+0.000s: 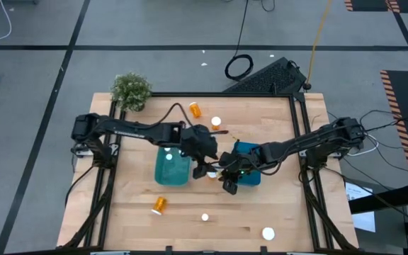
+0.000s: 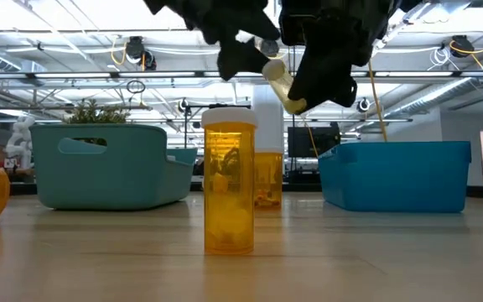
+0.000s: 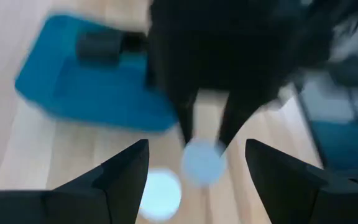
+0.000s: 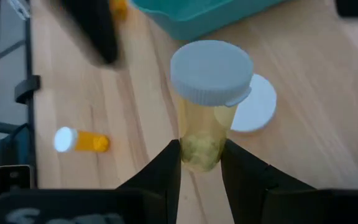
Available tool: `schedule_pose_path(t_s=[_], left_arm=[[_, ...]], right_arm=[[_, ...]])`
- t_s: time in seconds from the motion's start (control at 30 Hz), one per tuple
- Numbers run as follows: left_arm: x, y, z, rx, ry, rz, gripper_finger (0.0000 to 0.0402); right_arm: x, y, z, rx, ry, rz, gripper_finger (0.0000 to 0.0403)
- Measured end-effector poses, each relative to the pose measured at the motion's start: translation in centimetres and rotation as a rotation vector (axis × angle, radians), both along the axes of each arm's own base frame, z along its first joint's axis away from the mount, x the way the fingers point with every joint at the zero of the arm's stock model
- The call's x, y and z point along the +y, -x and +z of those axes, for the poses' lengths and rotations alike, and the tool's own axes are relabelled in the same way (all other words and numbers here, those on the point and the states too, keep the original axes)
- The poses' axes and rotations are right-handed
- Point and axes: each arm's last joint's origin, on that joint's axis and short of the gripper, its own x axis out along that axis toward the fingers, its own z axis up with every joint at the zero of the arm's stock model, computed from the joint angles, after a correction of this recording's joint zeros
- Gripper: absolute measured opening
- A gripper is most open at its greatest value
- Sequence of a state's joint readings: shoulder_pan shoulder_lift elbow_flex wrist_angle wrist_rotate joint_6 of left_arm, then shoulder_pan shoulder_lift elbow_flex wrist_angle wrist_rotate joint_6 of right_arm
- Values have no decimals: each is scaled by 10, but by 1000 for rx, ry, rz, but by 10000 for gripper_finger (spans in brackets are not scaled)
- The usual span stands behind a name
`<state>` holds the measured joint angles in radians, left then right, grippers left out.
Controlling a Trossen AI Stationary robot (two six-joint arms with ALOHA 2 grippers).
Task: Pick and place medicine bottles into bin by pill shape (circle, oval)
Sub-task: Put the small yellow pill bottle into the green bin
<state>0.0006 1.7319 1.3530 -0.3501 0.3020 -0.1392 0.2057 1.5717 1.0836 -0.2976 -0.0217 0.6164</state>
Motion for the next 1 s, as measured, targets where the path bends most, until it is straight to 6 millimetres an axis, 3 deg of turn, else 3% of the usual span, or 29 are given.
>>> schedule_pose_path(t_s=[0.17,0.5,0.8,1.0], left_arm=[[-3,-10,-10,112,-33,-45,269],[1,-11,-4,87,-37,-39,266],[1,-12,-4,80,-59,-36,209],[-6,-14,-7,75,-67,-61,198]], right_arm=[[-1,0,1,-2,0,8,91],[-1,1,-1,21,11,12,91],[-1,1,-1,15,17,9,91],[-2,1,-1,10,30,-1,91]])
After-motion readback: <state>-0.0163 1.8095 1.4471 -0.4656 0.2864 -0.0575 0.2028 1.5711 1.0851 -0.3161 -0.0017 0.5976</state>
